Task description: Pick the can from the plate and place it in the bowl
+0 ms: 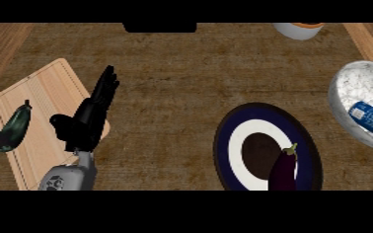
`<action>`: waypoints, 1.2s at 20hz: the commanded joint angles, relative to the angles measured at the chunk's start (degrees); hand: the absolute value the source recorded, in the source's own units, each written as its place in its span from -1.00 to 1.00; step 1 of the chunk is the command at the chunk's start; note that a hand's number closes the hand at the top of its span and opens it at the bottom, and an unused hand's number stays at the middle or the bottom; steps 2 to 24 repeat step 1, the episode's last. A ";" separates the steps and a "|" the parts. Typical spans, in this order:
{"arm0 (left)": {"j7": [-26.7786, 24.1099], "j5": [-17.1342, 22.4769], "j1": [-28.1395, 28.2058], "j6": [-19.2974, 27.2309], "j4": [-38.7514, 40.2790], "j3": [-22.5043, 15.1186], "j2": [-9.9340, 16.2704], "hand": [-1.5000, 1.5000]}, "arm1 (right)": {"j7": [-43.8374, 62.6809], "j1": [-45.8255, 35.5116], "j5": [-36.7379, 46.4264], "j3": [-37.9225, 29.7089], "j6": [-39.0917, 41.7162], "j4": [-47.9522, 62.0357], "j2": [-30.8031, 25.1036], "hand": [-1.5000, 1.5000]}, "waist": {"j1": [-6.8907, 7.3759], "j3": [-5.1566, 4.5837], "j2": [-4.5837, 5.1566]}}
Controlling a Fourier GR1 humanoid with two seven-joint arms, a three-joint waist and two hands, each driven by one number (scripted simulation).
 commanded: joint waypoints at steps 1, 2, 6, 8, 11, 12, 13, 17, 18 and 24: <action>-1.62 0.56 -0.24 -0.70 1.82 1.62 1.10 0.00 | -7.78 4.94 -0.44 1.05 5.19 -2.99 2.87 -1.00 | -0.50 -0.07 -0.14; -1.62 0.56 -0.24 -0.70 1.82 1.62 1.10 0.00 | -7.78 4.94 -0.44 1.05 5.19 -2.99 2.87 -1.00 | -0.50 -0.07 -0.14; -1.62 0.56 -0.24 -0.70 1.82 1.62 1.10 0.00 | -7.78 4.94 -0.44 1.05 5.19 -2.99 2.87 -1.00 | -0.50 -0.07 -0.14; -1.62 0.56 -0.24 -0.70 1.82 1.62 1.10 0.00 | -7.78 4.94 -0.44 1.05 5.19 -2.99 2.87 -1.00 | -0.50 -0.07 -0.14; -1.62 0.56 -0.24 -0.70 1.82 1.62 1.10 0.00 | -7.78 4.94 -0.44 1.05 5.19 -2.99 2.87 -1.00 | -0.50 -0.07 -0.14; -1.62 0.56 -0.24 -0.70 1.82 1.62 1.10 0.00 | -7.78 4.94 -0.44 1.05 5.19 -2.99 2.87 -1.00 | -0.50 -0.07 -0.14; -1.62 0.56 -0.24 -0.70 1.82 1.62 1.10 0.00 | -7.78 4.94 -0.44 1.05 5.19 -2.99 2.87 -1.00 | -0.50 -0.07 -0.14; -1.62 0.56 -0.24 -0.70 1.82 1.62 1.10 0.00 | -7.78 4.94 -0.44 1.05 5.19 -2.99 2.87 -1.00 | -0.50 -0.07 -0.14; -1.62 0.56 -0.24 -0.70 1.82 1.62 1.10 0.00 | -7.78 4.94 -0.44 1.05 5.19 -2.99 2.87 -1.00 | -0.50 -0.07 -0.14; -1.62 0.56 -0.24 -0.70 1.82 1.62 1.10 0.00 | -7.78 4.94 -0.44 1.05 5.19 -2.99 2.87 -1.00 | -0.50 -0.07 -0.14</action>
